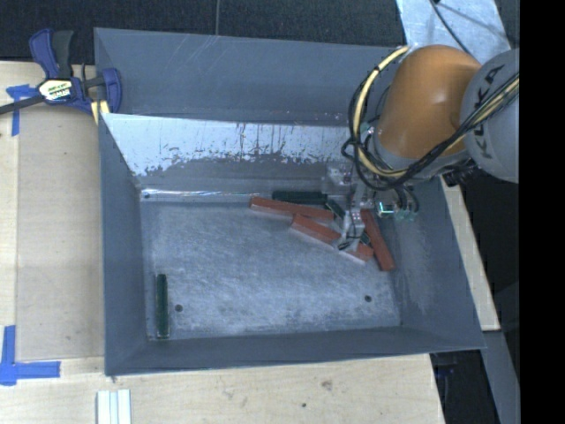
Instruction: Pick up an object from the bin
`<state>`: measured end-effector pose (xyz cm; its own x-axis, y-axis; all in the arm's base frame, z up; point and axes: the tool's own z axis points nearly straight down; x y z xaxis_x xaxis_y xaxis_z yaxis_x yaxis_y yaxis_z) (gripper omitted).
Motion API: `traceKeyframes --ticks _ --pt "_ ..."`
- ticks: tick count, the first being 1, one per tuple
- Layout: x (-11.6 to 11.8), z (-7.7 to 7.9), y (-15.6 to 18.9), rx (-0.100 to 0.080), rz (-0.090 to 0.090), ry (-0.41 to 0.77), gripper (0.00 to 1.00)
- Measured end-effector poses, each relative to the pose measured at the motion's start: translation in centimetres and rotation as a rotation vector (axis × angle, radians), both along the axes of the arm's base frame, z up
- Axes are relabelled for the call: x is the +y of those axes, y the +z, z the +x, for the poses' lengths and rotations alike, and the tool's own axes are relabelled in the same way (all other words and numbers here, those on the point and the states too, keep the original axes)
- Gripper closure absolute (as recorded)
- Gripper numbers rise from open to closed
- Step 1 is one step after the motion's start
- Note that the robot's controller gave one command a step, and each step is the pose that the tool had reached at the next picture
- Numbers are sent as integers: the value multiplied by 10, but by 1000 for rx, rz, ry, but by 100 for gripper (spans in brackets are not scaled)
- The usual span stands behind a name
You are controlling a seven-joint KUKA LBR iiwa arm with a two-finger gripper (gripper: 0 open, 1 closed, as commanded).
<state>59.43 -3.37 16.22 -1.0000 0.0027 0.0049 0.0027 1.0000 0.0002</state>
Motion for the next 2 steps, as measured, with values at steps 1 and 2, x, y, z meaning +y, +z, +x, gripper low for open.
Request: traceKeyframes --ticks 1,2 --pt "-11 -5 -93 -9 0 -238 0" --pt "-10 -3 -88 -17 0 -236 100"
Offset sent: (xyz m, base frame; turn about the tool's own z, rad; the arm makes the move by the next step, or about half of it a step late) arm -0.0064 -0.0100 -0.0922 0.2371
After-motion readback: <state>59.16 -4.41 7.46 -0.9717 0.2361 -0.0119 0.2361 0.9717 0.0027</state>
